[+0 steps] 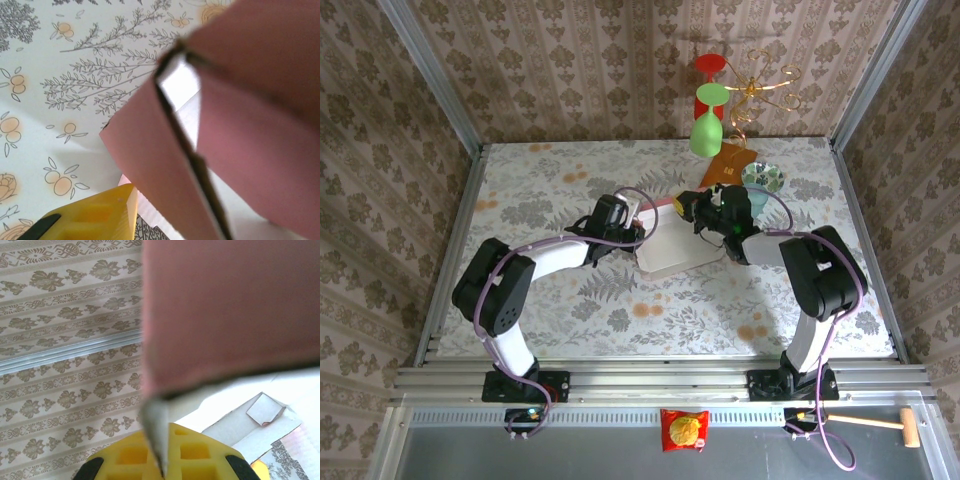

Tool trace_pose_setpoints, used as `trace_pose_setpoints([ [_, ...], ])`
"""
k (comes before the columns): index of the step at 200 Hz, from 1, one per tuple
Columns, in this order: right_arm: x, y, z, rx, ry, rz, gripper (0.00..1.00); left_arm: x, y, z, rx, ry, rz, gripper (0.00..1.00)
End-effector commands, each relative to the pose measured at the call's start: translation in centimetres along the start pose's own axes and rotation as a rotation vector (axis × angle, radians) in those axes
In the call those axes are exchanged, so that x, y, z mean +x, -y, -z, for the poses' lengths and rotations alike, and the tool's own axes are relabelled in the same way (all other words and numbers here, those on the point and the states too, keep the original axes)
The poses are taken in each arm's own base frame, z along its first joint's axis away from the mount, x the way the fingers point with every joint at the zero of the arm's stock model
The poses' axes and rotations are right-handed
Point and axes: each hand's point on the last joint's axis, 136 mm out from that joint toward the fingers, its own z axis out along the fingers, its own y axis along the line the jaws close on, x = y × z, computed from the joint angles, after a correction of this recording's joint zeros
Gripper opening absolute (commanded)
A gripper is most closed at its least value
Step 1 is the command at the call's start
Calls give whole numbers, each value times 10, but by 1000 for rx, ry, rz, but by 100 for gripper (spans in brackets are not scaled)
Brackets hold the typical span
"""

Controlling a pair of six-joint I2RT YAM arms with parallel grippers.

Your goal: Fold the paper box

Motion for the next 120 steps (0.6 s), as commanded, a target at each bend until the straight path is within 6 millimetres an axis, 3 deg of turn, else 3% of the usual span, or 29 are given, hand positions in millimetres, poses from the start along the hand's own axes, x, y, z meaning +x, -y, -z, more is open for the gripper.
trace_pose_setpoints([
  [1,1,10,-12,38,-13,20,0,-12,-2,2,32,54,-13,32],
  [81,-9,23,-30,11,29,58,0,-27,-27,4,147,71,56,27],
  [120,-10,26,-41,-13,45,49,2,-29,-23,0,186,59,48,28],
])
